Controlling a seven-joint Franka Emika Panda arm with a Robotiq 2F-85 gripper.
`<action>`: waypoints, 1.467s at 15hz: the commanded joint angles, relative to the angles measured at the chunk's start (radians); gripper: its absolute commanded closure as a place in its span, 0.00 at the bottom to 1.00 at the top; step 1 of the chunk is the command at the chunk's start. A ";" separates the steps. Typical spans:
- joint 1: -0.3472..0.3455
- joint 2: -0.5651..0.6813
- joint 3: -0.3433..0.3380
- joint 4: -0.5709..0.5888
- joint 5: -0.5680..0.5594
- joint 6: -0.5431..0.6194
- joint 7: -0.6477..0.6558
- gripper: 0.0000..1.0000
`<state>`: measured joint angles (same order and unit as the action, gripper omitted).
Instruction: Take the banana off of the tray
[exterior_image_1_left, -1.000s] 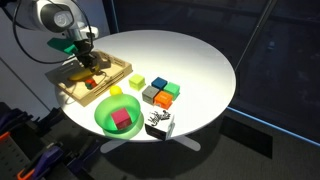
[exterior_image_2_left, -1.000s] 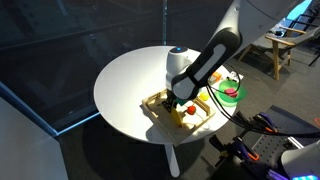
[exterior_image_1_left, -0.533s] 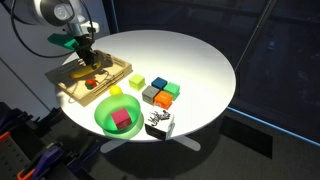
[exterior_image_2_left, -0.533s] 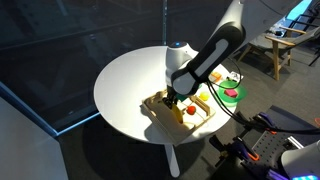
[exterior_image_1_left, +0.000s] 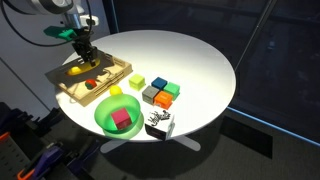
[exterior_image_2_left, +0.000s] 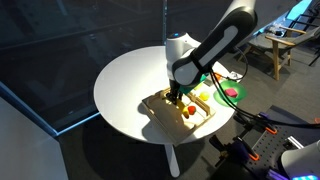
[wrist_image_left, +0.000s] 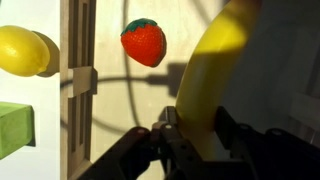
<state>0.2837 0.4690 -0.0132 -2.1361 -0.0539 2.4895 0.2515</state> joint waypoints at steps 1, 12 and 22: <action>-0.014 -0.071 -0.003 -0.027 -0.045 -0.061 0.027 0.83; -0.157 -0.142 -0.039 -0.030 -0.033 -0.091 -0.005 0.83; -0.283 -0.123 -0.067 0.047 0.024 -0.147 -0.016 0.83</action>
<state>0.0249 0.3435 -0.0770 -2.1342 -0.0604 2.3919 0.2498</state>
